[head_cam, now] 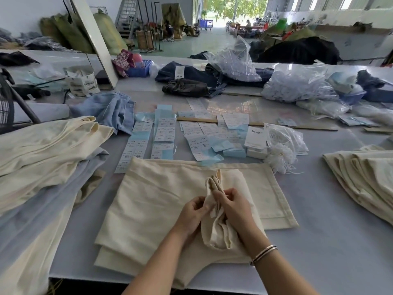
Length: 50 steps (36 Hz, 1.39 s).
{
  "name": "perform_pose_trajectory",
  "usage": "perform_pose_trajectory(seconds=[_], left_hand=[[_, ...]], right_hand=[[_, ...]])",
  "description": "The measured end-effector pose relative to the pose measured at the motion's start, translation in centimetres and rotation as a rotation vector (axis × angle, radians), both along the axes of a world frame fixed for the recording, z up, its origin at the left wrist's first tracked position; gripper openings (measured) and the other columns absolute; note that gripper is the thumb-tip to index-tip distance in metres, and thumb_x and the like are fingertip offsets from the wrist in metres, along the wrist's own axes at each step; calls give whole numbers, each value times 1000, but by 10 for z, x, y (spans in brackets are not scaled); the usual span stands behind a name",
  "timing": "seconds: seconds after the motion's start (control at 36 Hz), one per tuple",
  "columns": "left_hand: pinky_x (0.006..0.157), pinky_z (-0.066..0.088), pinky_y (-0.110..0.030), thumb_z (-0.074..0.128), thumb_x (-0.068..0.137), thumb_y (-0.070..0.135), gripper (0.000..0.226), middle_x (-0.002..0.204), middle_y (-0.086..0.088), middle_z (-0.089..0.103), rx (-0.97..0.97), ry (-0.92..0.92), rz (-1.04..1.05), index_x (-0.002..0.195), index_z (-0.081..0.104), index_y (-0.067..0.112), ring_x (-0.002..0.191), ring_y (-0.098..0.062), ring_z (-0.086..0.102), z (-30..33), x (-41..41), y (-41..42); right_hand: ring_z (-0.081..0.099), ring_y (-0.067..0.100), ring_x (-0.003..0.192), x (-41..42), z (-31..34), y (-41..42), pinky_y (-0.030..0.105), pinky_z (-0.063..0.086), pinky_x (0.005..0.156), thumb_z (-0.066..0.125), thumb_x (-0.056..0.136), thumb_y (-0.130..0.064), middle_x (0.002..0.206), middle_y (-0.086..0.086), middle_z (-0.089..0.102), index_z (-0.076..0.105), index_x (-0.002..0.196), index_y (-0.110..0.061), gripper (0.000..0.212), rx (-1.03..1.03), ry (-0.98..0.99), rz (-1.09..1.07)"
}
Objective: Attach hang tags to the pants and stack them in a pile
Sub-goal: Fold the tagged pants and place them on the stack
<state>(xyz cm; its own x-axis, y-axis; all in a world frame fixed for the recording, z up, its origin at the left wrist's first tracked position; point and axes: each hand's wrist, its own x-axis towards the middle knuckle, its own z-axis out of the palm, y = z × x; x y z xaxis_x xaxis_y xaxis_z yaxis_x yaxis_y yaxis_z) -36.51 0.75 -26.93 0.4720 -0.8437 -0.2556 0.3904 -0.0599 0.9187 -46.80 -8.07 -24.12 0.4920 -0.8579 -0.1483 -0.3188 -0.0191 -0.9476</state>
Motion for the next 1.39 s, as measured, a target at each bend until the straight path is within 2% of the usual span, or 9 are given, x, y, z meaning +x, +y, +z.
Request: perform_pose_trajectory(seconds=[0.14,0.28,0.36,0.56,1.06,1.19,1.28,1.33,1.39], left_hand=[[74,54,-37,64,89,10,11,91,-20,71,32,24,26,84,72,6,81,-27,67,-1,2,0],[64,51,-31,61,88,5,11,79,-20,66,4,147,40,81,68,0,69,-24,62,2,2,1],[55,53,-25,59,86,2,16,70,-13,66,-30,192,0,73,69,3,59,-17,63,1,4,2],[64,58,-28,61,78,8,18,83,-17,72,-109,326,-130,86,75,-1,71,-20,70,0,6,5],[66,59,-29,58,79,5,21,83,-18,72,-122,446,-149,92,71,-4,71,-21,71,5,6,5],[74,58,-33,48,83,10,34,102,-21,71,-136,515,-135,108,66,-5,88,-25,71,5,7,2],[85,56,-32,44,95,7,28,112,-15,68,-15,269,-236,114,63,3,98,-21,67,9,10,-2],[83,55,-23,46,98,4,23,109,-11,65,78,-97,-312,113,63,10,91,-14,65,13,10,-7],[84,52,-18,50,96,1,23,109,-8,62,67,-492,-269,109,65,13,95,-12,63,13,12,-17]], right_hand=[[59,16,65,-4,0,-13,29,46,60,56,93,-30,70,5,67,65,78,-9,28,-57,79,12],[56,6,47,-18,8,-27,17,45,46,58,94,-15,55,0,63,66,77,-4,22,257,-187,30],[59,12,52,-25,7,-34,19,48,49,58,93,-17,65,8,65,67,83,-1,21,364,-243,58],[67,12,68,-35,8,-40,22,53,61,59,90,-26,76,6,73,72,88,-7,23,397,-222,126],[67,8,59,-36,10,-43,17,51,53,51,96,-19,67,2,71,69,82,-6,26,409,-230,170],[67,7,62,-50,15,-53,16,52,55,57,88,-21,71,0,73,76,72,-12,26,368,-257,91],[65,-3,58,-91,22,-86,17,51,63,57,88,-22,65,-9,71,74,72,-19,23,230,-181,-132],[67,2,74,-127,21,-114,33,48,86,51,95,-17,78,-6,73,68,98,-12,18,147,-80,-181],[66,15,86,-157,18,-136,42,50,90,47,99,-17,93,4,72,63,113,-4,25,96,76,-160]])
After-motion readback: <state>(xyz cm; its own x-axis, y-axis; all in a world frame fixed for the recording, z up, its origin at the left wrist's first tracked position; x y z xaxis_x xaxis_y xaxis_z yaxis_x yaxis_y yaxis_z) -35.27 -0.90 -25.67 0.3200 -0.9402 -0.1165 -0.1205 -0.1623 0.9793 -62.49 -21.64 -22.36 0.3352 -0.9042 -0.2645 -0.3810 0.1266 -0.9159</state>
